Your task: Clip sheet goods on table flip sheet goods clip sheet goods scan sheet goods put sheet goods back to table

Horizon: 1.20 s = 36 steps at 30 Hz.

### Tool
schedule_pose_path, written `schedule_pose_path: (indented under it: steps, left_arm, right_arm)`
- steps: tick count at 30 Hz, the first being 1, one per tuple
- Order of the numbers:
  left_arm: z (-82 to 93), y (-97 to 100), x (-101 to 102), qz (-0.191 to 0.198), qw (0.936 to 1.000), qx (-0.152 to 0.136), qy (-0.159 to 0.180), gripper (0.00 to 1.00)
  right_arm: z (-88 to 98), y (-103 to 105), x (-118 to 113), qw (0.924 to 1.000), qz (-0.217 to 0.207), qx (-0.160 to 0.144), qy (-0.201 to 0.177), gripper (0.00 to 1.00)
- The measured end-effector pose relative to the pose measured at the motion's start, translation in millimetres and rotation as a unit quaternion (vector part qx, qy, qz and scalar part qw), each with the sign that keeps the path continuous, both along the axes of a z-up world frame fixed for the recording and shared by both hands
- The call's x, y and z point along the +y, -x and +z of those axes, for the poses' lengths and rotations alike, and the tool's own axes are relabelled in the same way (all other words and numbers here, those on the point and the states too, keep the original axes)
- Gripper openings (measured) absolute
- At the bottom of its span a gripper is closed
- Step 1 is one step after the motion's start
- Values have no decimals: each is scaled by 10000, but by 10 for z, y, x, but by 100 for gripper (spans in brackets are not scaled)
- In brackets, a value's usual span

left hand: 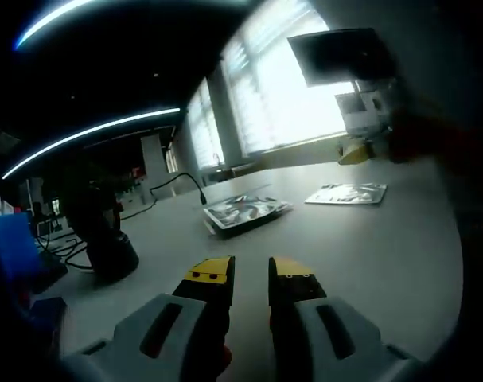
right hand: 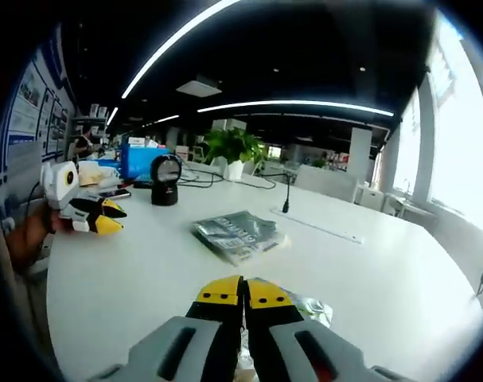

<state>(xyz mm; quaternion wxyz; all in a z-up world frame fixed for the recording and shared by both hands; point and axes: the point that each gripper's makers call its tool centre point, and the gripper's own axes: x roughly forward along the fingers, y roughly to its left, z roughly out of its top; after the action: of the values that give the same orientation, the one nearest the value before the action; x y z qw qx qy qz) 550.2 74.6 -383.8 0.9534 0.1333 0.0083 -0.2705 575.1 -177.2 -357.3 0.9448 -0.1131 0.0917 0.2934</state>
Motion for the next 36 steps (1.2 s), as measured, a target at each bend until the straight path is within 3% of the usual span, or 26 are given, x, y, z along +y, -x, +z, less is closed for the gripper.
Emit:
schedule_pose_path:
  steps: [9,13,21,24,33,36]
  left_arm:
    - [-6,-7,3,14,10000,-1,-34,9]
    - [-7,-7,1,12,10000,-3,-39,9]
    - [-6,-4,0,9,10000,-10,-49,9]
    - [-8,-4,0,16,10000,-12,-67,9]
    - [-15,-6,-3,23,9999,-22,-110,9]
    - [-13,-3,-3,19,9999,-29,-108,9]
  right_arm:
    - [-27,185,-170,9991,-177,-228,-319,0]
    - [-97,248,-232,9988,-236,-359,-232,0]
    - [-123,230,-494,9937,-630,-510,-769,0]
    - [-161,254,-492,9934,-604,-484,-846,0]
    - [-229,250,-360,9968,-394,-615,-328,0]
    - [-219,261,-339,9967,-339,-663,-316,0]
